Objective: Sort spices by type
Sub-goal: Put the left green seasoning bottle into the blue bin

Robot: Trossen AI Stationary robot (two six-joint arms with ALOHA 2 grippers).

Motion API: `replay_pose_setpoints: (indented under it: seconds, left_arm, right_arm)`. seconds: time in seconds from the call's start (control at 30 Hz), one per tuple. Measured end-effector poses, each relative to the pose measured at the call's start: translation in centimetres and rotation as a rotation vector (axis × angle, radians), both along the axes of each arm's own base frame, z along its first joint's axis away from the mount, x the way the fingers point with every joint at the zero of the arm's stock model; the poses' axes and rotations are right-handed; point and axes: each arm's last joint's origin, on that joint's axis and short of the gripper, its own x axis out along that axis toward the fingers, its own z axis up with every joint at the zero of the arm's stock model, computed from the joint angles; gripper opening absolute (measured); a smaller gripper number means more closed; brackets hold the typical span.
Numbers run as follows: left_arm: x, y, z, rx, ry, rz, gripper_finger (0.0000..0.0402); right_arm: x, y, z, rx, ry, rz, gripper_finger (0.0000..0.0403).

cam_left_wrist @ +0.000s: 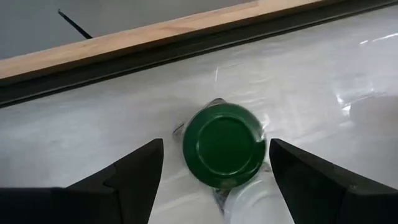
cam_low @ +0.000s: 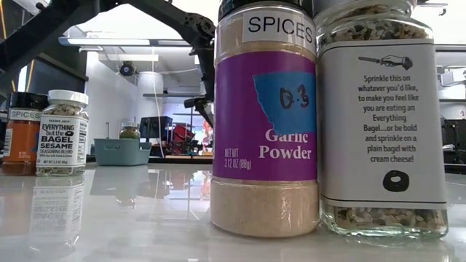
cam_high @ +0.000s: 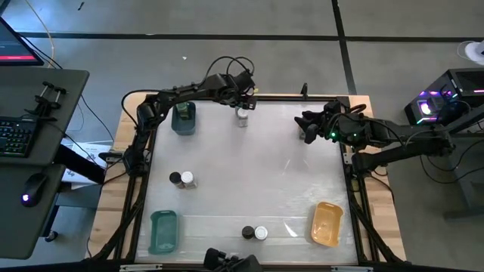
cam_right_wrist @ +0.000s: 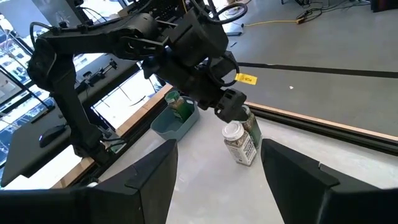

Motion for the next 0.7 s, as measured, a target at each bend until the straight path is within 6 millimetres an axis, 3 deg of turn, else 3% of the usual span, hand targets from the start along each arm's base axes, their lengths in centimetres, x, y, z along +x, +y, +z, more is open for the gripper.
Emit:
replay_pose_setpoints:
  seconds: [0.23,0.53,0.7]
  left_arm:
    - [0.5,0.1,-1.3,-0.021,0.005,0.018,0.028]
    - [0.7,0.1,-1.6,0.012,0.009,0.047,0.0279]
    - [0.7,0.3,-1.6,0.014,0.009,0.05,0.0246]
  right_arm:
    - [0.0,0.0,0.0,0.0,-0.001,0.0,0.0227]
    - [0.0,0.0,0.0,0.0,-0.001,0.0,0.0227]
    - [0.0,0.0,0.0,0.0,0.0,0.0,0.0227]
